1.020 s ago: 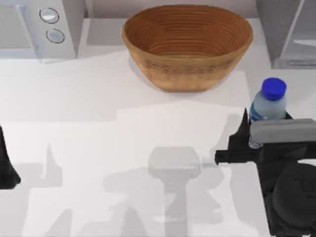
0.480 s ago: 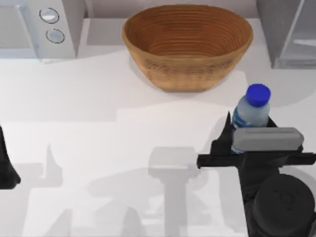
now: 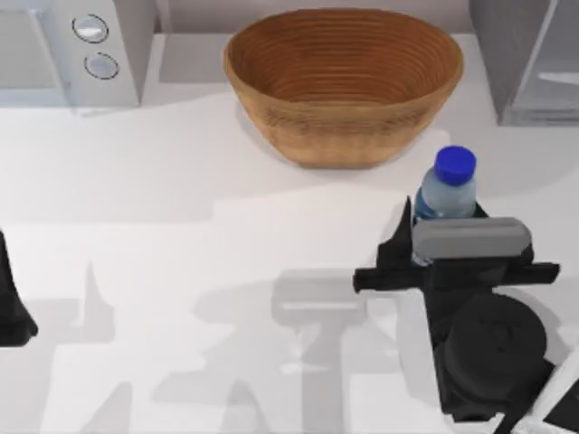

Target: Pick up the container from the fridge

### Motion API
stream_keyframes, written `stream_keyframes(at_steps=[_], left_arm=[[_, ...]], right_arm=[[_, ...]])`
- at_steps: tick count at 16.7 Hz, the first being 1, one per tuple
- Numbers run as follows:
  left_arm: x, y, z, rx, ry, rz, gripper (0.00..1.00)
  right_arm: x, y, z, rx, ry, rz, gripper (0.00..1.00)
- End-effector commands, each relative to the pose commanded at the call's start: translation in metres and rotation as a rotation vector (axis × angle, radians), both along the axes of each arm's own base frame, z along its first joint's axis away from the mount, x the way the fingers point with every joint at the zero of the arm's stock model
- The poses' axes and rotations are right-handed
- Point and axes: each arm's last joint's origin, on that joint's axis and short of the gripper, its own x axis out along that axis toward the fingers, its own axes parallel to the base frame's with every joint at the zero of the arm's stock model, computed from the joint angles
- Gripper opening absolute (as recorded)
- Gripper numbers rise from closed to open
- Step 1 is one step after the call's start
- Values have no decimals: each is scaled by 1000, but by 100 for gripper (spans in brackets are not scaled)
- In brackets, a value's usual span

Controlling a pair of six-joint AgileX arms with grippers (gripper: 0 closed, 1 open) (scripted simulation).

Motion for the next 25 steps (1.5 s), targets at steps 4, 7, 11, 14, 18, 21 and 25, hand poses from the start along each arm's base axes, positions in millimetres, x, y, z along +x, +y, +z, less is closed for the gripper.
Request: stream_keyframes(at_steps=[4,7,11,14,18,21,25], left_arm=[[0,0,0,0,0,0,100],[0,0,0,0,0,0,100],[0,0,0,0,0,0,100],[0,0,0,0,0,0,100],[0,0,0,0,0,0,100],[0,0,0,0,0,0,100],[0,0,0,0,0,0,100]], right_arm=[[23,0,-11,23,-15,2,0],[24,0,-11,25,-17,3,0],[24,0,-11,25,-17,3,23],[24,0,-11,25,-17,3,45],[24,0,-11,25,-17,3,75],[24,0,-11,25,-17,3,98],[24,0,-11,25,-17,3,100]])
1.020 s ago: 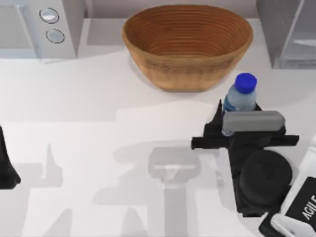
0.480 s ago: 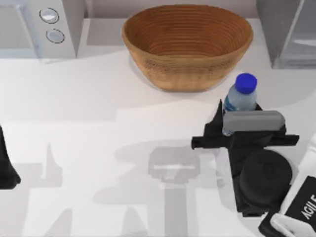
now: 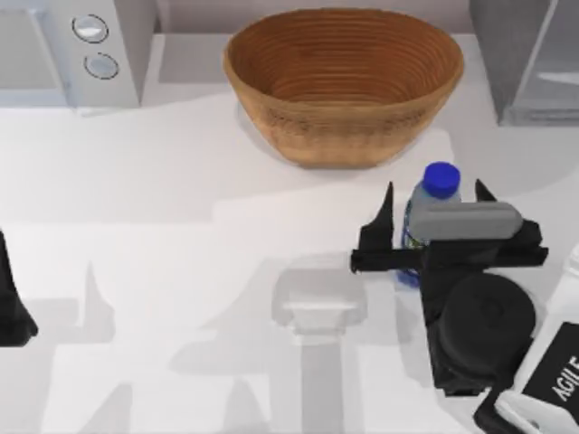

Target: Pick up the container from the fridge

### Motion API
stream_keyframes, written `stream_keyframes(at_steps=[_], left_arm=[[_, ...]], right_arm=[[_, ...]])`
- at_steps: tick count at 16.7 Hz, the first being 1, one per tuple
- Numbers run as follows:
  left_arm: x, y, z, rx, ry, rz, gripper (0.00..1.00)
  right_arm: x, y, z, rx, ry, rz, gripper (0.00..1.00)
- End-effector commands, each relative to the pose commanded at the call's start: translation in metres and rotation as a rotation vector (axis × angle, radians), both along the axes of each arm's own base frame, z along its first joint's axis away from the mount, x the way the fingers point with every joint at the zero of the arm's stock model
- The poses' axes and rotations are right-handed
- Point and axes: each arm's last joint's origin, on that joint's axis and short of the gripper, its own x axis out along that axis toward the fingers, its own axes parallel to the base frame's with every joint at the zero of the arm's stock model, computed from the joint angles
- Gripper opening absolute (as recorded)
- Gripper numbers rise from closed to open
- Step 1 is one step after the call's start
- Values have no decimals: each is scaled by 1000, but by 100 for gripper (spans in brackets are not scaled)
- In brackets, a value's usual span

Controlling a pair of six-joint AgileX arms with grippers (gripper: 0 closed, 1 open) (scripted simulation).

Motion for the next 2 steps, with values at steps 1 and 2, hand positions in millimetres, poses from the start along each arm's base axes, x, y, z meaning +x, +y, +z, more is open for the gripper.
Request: stream_keyframes(at_steps=[1,2], left_arm=[[0,0,0,0,0,0,100],[0,0,0,0,0,0,100]], right_arm=[[0,0,0,0,0,0,100],[0,0,0,0,0,0,100]])
